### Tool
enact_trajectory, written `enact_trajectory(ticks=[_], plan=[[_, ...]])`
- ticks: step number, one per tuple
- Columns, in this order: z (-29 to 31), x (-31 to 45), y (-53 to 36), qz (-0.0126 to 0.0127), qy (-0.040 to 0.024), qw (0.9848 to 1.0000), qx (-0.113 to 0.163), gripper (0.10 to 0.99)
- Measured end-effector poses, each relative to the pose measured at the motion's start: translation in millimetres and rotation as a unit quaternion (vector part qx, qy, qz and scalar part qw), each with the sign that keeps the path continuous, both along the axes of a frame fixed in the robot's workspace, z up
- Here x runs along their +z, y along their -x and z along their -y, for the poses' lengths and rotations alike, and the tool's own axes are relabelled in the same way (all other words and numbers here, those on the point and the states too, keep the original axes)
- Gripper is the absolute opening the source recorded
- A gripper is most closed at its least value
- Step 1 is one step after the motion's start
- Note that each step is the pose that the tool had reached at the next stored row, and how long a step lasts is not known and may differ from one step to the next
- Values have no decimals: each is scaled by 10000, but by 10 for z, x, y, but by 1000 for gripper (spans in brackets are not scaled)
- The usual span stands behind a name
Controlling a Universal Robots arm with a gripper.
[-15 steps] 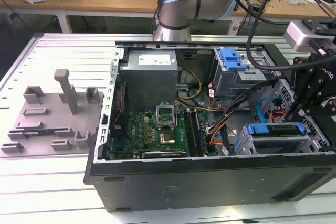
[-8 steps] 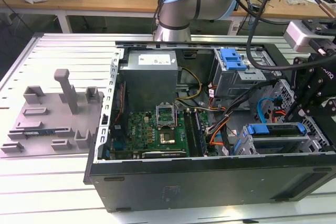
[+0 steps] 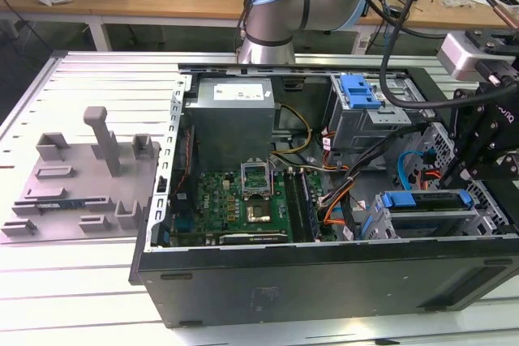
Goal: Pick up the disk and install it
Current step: 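Insert the first disk wire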
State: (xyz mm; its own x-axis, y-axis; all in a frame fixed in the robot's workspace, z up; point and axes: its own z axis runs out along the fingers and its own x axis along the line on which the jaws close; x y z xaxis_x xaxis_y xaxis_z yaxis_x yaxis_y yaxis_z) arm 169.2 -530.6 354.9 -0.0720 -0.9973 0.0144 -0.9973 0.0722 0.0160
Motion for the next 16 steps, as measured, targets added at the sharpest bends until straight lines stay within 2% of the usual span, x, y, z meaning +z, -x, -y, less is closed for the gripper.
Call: enact_trajectory(ticks=[16], plan=[[11,-18,-12,0,-1,10000,-28,165]])
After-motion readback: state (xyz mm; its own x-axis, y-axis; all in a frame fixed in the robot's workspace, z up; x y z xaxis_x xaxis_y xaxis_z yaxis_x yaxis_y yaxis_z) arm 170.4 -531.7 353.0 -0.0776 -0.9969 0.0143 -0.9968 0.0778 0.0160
